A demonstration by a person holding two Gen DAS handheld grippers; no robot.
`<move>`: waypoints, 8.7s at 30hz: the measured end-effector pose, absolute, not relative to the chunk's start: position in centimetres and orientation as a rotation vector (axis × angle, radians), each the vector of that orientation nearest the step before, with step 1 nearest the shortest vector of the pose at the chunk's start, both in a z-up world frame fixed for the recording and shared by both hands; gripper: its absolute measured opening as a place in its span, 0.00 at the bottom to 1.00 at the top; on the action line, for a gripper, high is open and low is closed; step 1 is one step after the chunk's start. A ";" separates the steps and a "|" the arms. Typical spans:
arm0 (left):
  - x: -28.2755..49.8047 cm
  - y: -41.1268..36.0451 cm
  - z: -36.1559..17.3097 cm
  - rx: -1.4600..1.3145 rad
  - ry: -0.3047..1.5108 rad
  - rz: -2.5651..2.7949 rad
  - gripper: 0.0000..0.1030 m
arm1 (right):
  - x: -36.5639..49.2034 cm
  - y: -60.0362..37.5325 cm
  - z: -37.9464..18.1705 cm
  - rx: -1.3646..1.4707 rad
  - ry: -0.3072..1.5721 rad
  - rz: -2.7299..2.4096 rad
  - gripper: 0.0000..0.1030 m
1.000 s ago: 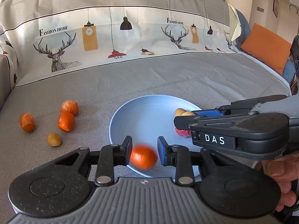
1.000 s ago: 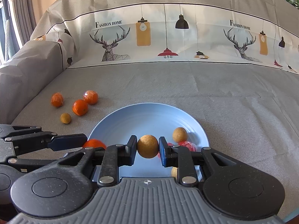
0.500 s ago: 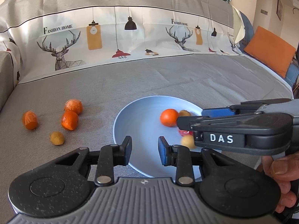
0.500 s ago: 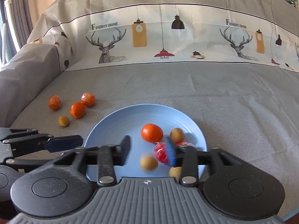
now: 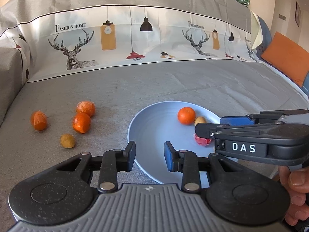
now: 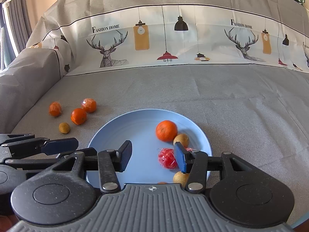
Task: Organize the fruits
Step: 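Lift both grippers and move them back toward the remaining fruits, then grasp a wrapped tangerine with the left gripper while the right grasps a tangerine, then carry both tangerines over the blue plate, then open both grippers to release the tangerines onto the plate, then move both grippers back to the last fruits on the surface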
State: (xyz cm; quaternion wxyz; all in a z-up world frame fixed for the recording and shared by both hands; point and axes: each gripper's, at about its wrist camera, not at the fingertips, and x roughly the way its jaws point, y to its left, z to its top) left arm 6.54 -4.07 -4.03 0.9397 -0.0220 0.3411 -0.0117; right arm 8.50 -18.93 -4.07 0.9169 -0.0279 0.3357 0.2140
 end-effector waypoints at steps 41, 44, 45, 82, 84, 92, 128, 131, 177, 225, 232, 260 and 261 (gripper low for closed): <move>4.9 -2.6 -1.8 -0.088 0.548 0.046 0.32 | 8.5 -18.8 -3.9 -0.034 0.678 0.435 0.48; 4.3 -1.0 -0.3 -0.150 0.509 0.045 0.30 | 8.5 -18.7 -3.8 -0.022 0.676 0.442 0.48; 4.2 -0.5 0.3 -0.164 0.497 0.044 0.26 | 8.6 -18.7 -3.7 -0.019 0.675 0.445 0.47; 9.9 13.6 -4.5 -0.507 0.789 0.183 0.27 | 14.7 -8.2 -4.5 0.244 0.806 0.684 0.28; 10.1 14.1 -4.8 -0.523 0.768 0.232 0.27 | 15.5 -7.7 -4.9 0.270 0.832 0.683 0.38; 9.8 16.4 -5.1 -0.617 0.673 0.340 0.38 | 16.4 -4.4 -6.0 0.205 0.878 0.706 0.43; 12.3 16.9 -5.8 -0.523 0.666 0.383 0.36 | 17.3 -1.1 -7.9 0.066 0.899 0.660 0.36; 11.2 16.5 -5.0 -0.527 0.637 0.372 0.36 | 16.6 -2.2 -7.1 0.077 0.862 0.660 0.36; 5.5 -1.8 -5.7 -0.265 1.024 -0.083 0.27 | 9.9 -24.8 -2.2 0.221 0.635 0.429 0.36; 4.7 -2.1 -3.0 -0.294 0.710 -0.121 0.41 | 10.1 -20.9 -3.8 0.034 0.726 0.498 0.57; 5.2 -1.8 -3.6 -0.272 0.752 -0.071 0.39 | 10.6 -21.3 -4.3 0.010 0.749 0.394 0.64; 6.2 0.5 -5.7 -0.282 0.850 0.137 0.40 | 11.4 -22.1 -5.2 0.039 0.798 0.316 0.70; 5.9 0.6 -5.3 -0.303 0.813 0.116 0.40 | 11.4 -22.0 -5.3 0.037 0.796 0.316 0.70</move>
